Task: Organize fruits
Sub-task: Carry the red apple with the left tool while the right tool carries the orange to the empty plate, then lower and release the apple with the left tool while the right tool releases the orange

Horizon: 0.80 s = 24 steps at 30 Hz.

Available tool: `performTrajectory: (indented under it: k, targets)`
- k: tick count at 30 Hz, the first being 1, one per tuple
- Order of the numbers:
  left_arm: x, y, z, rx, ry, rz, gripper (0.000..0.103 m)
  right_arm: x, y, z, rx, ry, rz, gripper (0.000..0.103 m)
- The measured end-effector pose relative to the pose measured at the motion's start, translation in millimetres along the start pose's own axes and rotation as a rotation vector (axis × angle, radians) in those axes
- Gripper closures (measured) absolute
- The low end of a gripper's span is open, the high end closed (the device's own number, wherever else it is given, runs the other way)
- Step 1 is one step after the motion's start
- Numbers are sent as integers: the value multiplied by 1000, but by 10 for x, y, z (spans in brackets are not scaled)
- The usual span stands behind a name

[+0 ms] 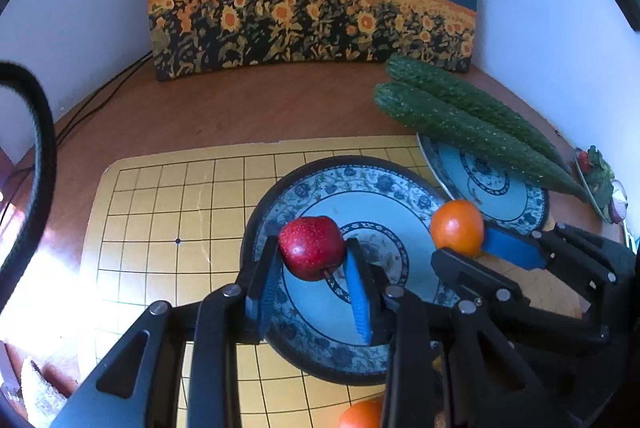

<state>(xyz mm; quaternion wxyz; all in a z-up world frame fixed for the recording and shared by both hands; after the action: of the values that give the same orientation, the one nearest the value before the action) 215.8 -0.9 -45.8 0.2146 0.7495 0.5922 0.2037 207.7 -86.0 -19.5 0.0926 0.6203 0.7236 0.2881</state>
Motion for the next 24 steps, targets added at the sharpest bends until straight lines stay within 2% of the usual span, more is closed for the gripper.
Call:
performTrajectory:
  k: [24]
  targets:
    - [10, -7, 111, 5, 10, 9, 71, 25, 79, 131, 7, -13, -24, 71]
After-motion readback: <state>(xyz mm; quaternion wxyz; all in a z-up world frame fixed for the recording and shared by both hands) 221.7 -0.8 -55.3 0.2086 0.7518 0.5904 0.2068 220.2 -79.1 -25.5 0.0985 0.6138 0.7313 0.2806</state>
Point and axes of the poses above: each gripper's, at about its wrist camera, not at the fingertips, and z roughly the way its jaws point, x to its left, y to its top, the point moved 9 cm from there along z, roughly the way its jaws point, and after that the axes turned 13 degrees about z, right-handed, at the moved point
